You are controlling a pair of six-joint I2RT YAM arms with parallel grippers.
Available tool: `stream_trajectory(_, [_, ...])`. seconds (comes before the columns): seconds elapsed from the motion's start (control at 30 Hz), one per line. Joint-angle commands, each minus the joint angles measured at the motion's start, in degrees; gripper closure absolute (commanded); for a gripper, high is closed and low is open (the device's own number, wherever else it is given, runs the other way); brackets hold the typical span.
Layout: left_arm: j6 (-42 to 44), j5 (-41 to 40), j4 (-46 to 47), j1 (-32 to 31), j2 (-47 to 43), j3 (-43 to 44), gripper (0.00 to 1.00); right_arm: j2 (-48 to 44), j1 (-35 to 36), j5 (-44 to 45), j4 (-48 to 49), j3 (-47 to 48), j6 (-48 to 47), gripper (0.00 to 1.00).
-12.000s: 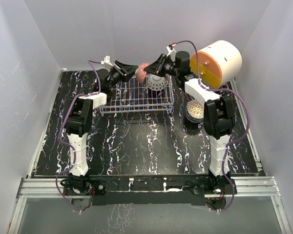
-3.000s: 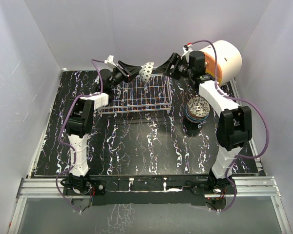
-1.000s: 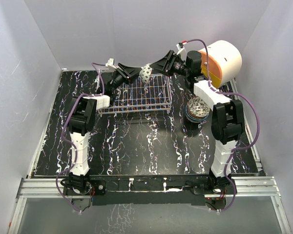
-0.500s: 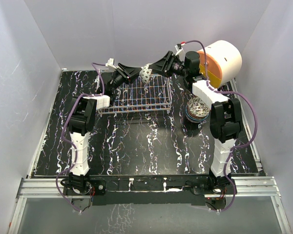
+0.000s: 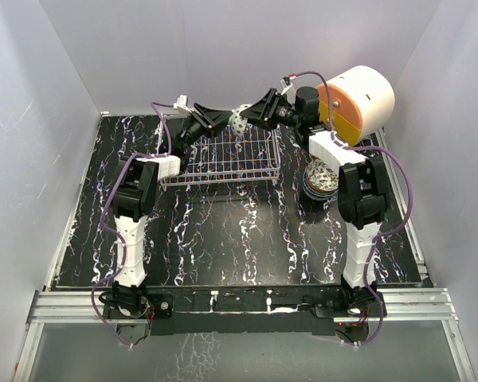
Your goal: Unload the bowls from the dish rack
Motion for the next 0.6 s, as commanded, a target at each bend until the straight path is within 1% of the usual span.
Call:
stream_trajectory(0.0, [0.12, 0.02, 4.96, -0.30, -3.24, -0.20, 0.76, -0.65, 0.44, 0.57, 1.30, 3.06, 0.81, 0.53])
stream_trajectory(0.17, [0.05, -0.27, 5.13, -0.32, -3.15, -0.58, 0.76, -0.79, 0.50, -0.12, 1.72, 2.80, 0.88, 0.67])
stream_trajectory(0.27, [0.00, -0.26, 5.14, -0.30, -3.09, -0.67, 0.75, -0.87, 0.54, -0.41, 1.91, 2.75, 0.83, 0.79])
stream_trajectory(0.33, [0.02, -0.25, 5.15, -0.29, -3.02, -0.65, 0.74, -0.88, 0.54, -0.45, 1.86, 2.75, 0.87, 0.84])
stream_trajectory(0.37, [0.06, -0.22, 5.14, -0.30, -2.98, -0.65, 0.73, -0.88, 0.55, -0.46, 1.90, 2.71, 0.88, 0.89])
stream_trajectory(0.43, [-0.11, -0.24, 5.26, -0.27, -2.98, -0.72, 0.73, -1.03, 0.54, -0.51, 1.87, 2.66, 0.77, 0.92])
stream_trajectory(0.5, [-0.28, -0.27, 5.45, -0.35, -2.95, -0.74, 0.71, -1.19, 0.50, -0.67, 1.83, 2.50, 0.63, 0.93])
stream_trajectory(0.57, [-0.41, -0.28, 5.62, -0.35, -2.98, -0.82, 0.67, -1.42, 0.49, -0.88, 1.66, 2.34, 0.34, 0.93])
